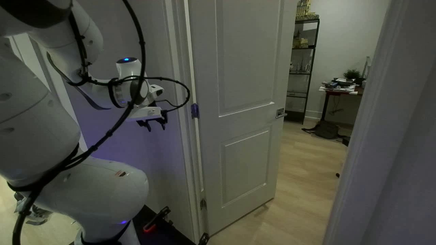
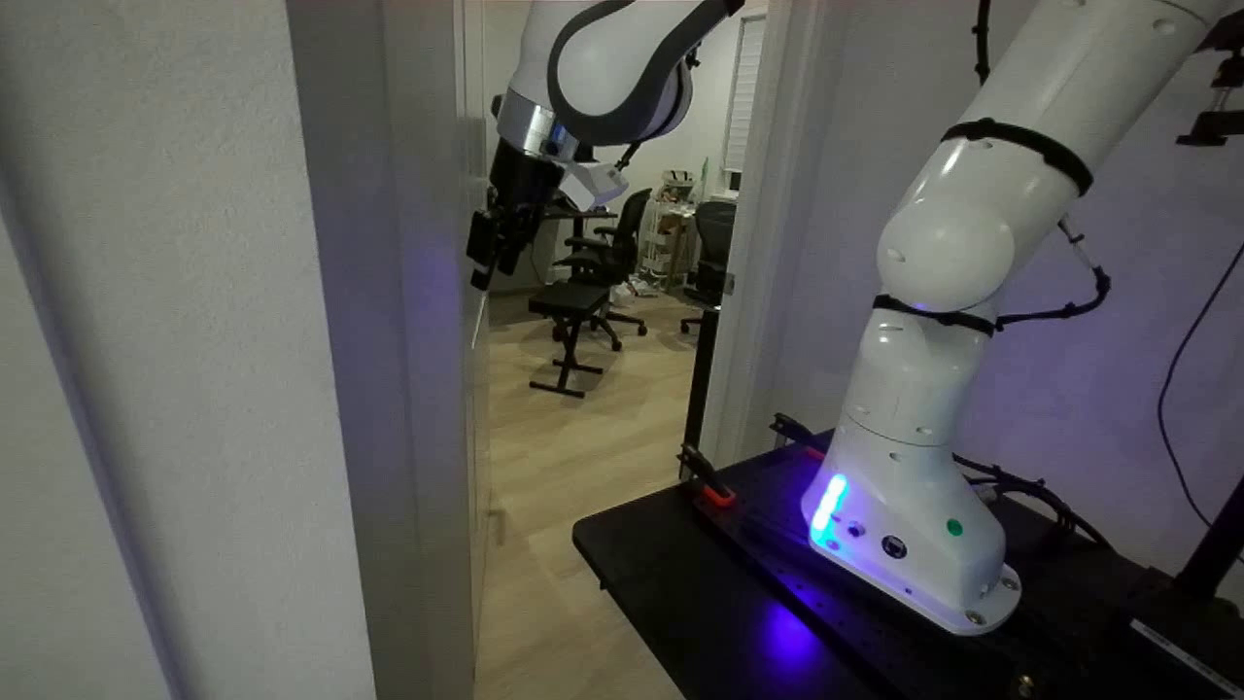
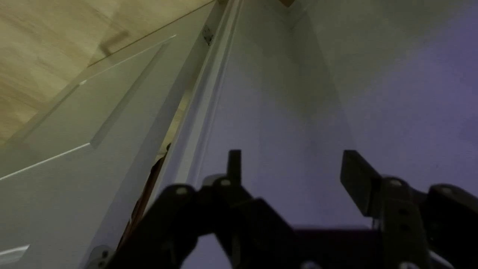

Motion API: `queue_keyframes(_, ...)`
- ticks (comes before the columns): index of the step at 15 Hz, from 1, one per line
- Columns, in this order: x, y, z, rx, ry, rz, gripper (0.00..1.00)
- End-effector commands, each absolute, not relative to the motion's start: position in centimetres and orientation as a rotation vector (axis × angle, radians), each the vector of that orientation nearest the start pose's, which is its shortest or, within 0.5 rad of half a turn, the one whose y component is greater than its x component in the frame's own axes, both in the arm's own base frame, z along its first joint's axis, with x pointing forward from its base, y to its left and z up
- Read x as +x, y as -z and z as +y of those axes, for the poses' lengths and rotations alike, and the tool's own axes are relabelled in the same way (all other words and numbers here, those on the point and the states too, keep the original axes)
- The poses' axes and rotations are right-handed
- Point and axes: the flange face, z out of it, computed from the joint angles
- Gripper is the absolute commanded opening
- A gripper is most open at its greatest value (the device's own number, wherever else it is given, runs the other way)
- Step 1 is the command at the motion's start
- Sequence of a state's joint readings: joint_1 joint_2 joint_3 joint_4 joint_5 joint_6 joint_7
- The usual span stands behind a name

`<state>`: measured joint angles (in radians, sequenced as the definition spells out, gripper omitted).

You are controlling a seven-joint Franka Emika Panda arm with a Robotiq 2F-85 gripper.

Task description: Turn the light switch on and off four times

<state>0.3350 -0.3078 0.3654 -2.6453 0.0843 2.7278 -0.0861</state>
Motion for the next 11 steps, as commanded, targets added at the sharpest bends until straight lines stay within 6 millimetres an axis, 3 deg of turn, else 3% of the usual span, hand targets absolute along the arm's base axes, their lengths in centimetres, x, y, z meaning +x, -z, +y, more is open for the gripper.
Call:
queue_keyframes(1, 33.6, -38.0, 27.3, -2.839, 0.672, -1.02, 0.99)
queue_keyframes(5, 33.8, -37.4, 27.1, -2.825, 0.752, -0.974, 1.0)
queue_keyframes(11, 33.7, -36.9, 27.1, -2.821, 0.723, -0.984, 1.0)
